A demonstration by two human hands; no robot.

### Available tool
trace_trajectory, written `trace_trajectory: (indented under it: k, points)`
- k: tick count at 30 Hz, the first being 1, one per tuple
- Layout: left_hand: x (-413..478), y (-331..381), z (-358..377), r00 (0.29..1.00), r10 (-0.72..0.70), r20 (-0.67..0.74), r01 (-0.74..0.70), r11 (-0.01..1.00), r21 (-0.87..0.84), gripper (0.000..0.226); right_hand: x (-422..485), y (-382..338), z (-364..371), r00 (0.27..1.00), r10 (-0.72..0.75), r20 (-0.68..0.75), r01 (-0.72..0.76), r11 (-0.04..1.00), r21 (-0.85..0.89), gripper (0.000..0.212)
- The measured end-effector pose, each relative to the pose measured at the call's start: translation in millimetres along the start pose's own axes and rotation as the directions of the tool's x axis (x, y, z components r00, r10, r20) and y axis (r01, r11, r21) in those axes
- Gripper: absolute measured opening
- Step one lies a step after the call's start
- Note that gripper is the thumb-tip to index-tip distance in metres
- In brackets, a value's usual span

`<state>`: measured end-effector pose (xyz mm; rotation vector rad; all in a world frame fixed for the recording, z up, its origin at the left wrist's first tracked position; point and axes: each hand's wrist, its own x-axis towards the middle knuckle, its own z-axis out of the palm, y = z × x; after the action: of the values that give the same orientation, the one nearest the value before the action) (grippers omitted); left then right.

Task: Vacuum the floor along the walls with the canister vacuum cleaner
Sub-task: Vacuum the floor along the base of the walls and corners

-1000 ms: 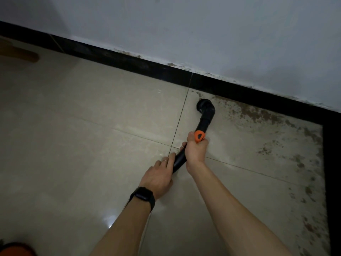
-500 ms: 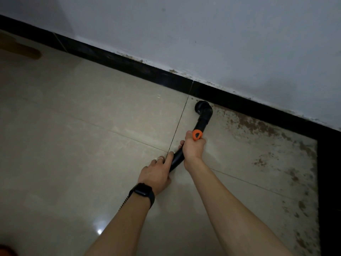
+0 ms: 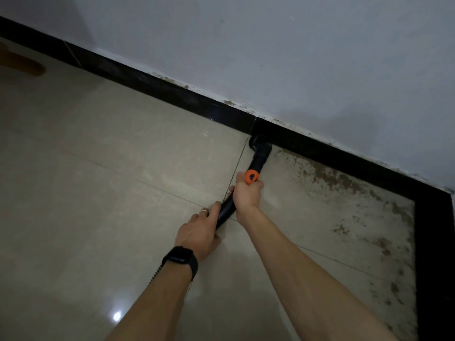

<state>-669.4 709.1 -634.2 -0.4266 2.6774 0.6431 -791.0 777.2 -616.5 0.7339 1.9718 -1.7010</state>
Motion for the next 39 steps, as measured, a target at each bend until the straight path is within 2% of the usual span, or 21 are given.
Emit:
trace_trajectory:
  k: [3, 6, 9, 14, 17, 19, 22, 24, 28, 33, 39]
  points:
    - [-2, -11, -6, 1.000, -0.005, 0.011, 0.006, 0.999, -0.041, 0.078, 0, -13, 7, 0.993, 0.048, 0.110, -0.039, 0.996, -0.082, 0.044]
    - [-10, -11, -13, 0.998, 0.031, 0.059, -0.032, 0.999, 0.007, 0.086, -4, -29, -6, 0.960, 0.153, 0.234, -0.114, 0.979, -0.170, 0.058]
    - [-26, 0, -15, 0.986, 0.111, 0.122, -0.119, 0.991, 0.063, 0.099, -15, -27, -39, 0.932, 0.225, 0.285, -0.179, 0.968, -0.177, 0.061]
    - [-48, 21, -12, 0.957, 0.240, 0.162, -0.263, 0.954, 0.142, 0.109, -26, 8, -88, 0.948, 0.136, 0.287, -0.141, 0.990, 0.000, 0.046]
    - [-56, 26, -8, 0.946, 0.273, 0.173, -0.304, 0.934, 0.189, 0.109, -34, 35, -92, 0.962, 0.129, 0.243, -0.169, 0.974, 0.152, 0.029]
    - [-62, 21, -4, 0.938, 0.296, 0.177, -0.331, 0.918, 0.219, 0.110, -39, 47, -90, 0.968, 0.127, 0.218, -0.165, 0.972, 0.167, 0.023]
    - [-69, 15, 3, 0.941, 0.284, 0.184, -0.321, 0.922, 0.216, 0.109, -41, 51, -92, 0.964, 0.120, 0.237, -0.158, 0.977, 0.147, 0.026]
    - [-67, 16, 5, 0.946, 0.269, 0.180, -0.304, 0.930, 0.206, 0.111, -39, 48, -92, 0.960, 0.119, 0.253, -0.173, 0.964, 0.202, 0.033]
    - [-58, 26, 3, 0.965, 0.205, 0.165, -0.226, 0.966, 0.122, 0.114, -30, 42, -87, 0.974, 0.092, 0.205, -0.141, 0.962, 0.235, 0.035]
    - [-47, 44, 4, 0.974, 0.130, 0.186, -0.138, 0.990, 0.035, 0.116, -14, 30, -89, 0.984, 0.086, 0.155, -0.117, 0.972, 0.204, 0.034]
    - [-35, 56, 10, 0.973, 0.119, 0.196, -0.123, 0.992, 0.010, 0.117, 3, 21, -95, 0.987, 0.080, 0.142, -0.102, 0.982, 0.159, 0.037]
